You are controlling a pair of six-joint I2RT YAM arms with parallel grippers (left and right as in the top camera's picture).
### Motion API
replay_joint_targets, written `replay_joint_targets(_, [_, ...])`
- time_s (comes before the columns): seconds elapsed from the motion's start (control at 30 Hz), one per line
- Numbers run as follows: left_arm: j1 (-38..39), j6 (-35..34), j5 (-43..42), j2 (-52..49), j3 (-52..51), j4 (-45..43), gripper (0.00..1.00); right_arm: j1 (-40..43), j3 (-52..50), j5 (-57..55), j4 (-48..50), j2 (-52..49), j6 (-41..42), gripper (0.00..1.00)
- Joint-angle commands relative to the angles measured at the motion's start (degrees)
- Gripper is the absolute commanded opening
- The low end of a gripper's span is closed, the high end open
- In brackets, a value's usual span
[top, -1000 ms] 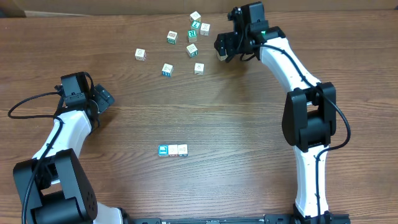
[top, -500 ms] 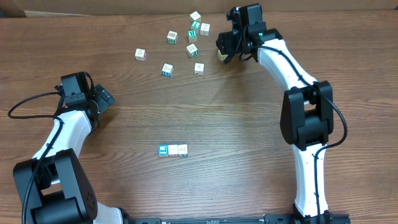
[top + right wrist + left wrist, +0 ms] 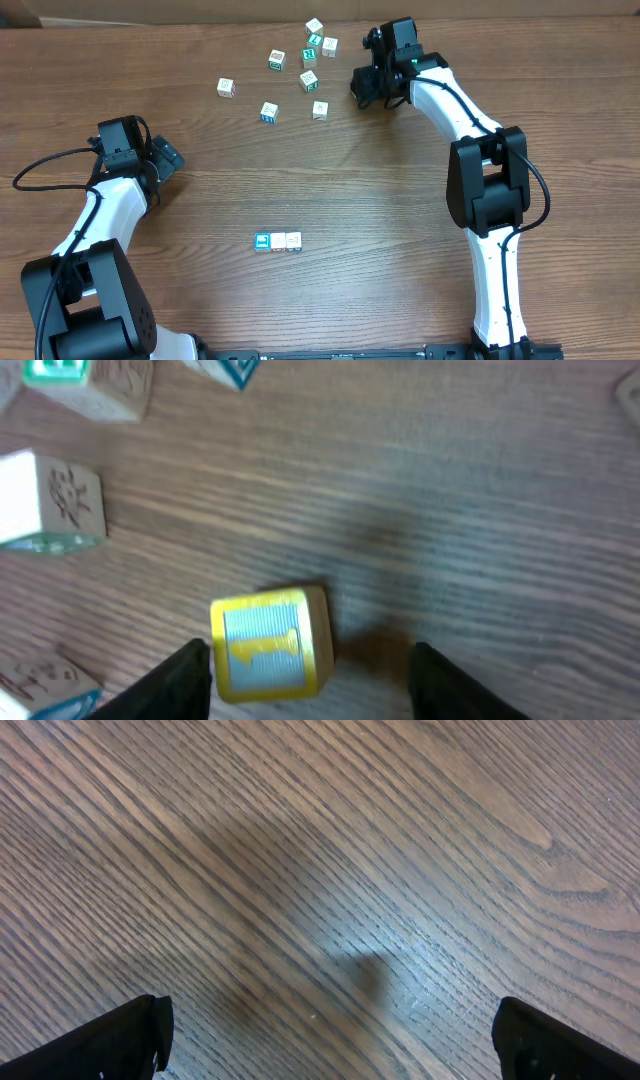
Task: Form a horizontal line
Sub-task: 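Lower the right gripper and close it on the yellow-edged block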
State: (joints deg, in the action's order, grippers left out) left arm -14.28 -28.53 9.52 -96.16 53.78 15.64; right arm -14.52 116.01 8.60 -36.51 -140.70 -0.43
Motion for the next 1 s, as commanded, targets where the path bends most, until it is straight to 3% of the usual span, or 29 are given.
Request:
replay_joint_targets(0.0, [0.04, 0.2, 0.76, 0.28, 0.74, -0.02, 1.0, -0.68, -0.2, 0.09, -0.02, -0.33, -0.04, 0.53])
replay_joint_targets(0.3, [0.04, 0.22, 0.76, 0.28, 0.74, -0.02, 0.99, -0.9, -0.2, 0.09, 0.48, -0.33, -0.04, 0.46])
replay_joint_targets(0.6, [0.04, 0.22, 0.79, 0.28, 0.74, -0.02, 1.0, -0.9, -0.2, 0.09, 0.39, -0.35, -0.04, 0.33])
replay_joint_targets(0.97, [0.04, 0.22, 0.76, 0.28, 0.74, -0.02, 0.99, -0.85, -0.02, 0.02, -1.51, 3.39, 0.59, 0.28])
